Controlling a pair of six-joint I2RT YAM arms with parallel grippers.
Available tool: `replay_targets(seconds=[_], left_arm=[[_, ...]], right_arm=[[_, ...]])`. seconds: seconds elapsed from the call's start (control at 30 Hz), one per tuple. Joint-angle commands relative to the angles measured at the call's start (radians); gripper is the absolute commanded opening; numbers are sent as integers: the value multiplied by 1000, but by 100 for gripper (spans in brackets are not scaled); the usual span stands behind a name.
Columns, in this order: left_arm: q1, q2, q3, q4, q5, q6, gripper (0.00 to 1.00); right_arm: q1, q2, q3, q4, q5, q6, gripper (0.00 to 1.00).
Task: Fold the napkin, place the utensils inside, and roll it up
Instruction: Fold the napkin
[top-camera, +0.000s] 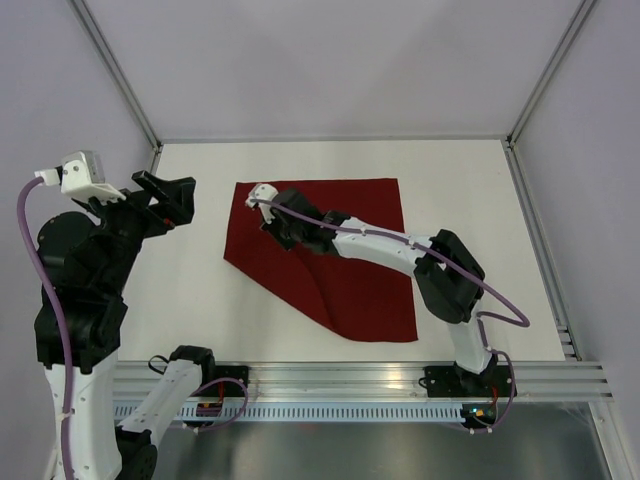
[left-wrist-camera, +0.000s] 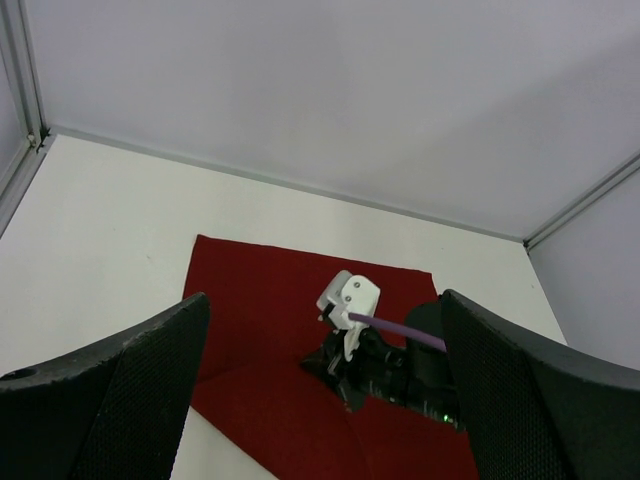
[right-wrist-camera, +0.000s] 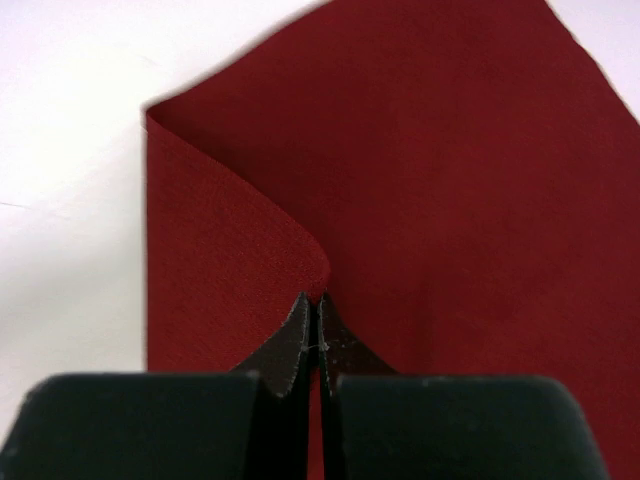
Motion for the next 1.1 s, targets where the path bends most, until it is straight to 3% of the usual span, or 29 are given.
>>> replay_targets(seconds=[0.0,0.5,1.07], left_arm=[[3,12,-5,44,37,-5,100],[3,23,-48,87,72,-11,100],[3,31,-62,97,77,-4,100]], right_arm=[[-82,-69,-46,22,36,-54,0],[-348,-85,-143,109,87,-102,1],[-507,-51,-120,158,92,-81,0]])
